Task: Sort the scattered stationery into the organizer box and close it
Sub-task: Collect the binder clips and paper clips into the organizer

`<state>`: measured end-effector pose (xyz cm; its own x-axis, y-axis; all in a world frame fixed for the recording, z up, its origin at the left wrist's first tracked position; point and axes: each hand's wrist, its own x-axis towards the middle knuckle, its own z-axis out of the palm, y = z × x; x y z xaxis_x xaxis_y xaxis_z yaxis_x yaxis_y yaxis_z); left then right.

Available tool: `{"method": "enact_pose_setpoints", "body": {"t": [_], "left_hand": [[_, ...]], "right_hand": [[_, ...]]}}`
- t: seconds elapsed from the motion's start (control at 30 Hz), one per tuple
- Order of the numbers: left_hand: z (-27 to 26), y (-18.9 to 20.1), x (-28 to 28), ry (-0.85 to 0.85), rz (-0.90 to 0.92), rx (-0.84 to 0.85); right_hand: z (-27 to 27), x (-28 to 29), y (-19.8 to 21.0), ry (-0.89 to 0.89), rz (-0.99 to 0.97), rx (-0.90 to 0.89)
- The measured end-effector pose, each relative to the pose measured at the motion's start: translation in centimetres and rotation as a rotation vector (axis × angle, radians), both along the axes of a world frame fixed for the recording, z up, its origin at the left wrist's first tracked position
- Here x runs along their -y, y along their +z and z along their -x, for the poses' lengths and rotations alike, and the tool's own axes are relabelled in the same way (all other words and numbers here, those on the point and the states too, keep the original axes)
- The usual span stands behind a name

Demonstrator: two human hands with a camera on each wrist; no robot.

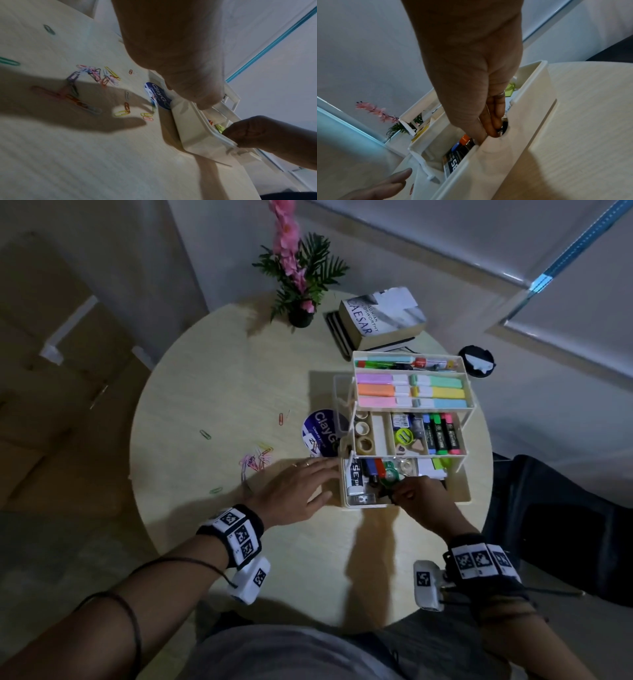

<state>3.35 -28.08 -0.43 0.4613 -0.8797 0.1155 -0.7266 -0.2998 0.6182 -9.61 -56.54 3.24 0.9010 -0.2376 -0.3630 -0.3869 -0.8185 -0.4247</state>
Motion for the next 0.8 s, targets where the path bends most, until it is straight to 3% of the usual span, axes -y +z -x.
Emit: {"method": "enact_pose_setpoints", "body": {"t": [0.23, 0.33, 0.43, 0.6, 0.8], "left_hand": [[-3.0, -2.1, -7.9, 0.323, -0.172, 0.032], [-5.3, -3.7, -12.1, 0.49, -0.405, -0.064], [-7.9, -5.0, -14.9, 0.555, -0.578, -0.096], [-9.9, -5.3, -14.9, 0.481, -0.637, -0.184], [-4.8, -4.6, -12.3, 0.141, -0.644, -0.014]], "right_hand": [[-1.7, -5.8, 2.2, 0.058, -0.031, 0.287], [-3.8, -11.4, 2.0, 0.13, -0.185, 0.346], [-6.1, -16.4, -0.5, 0.117, -0.265, 0.297], [-9.3, -18.6, -6.8, -0.056, -0.269, 0.142], [-11.4, -17.3, -9.6, -0.12, -0.169, 0.187]]}}
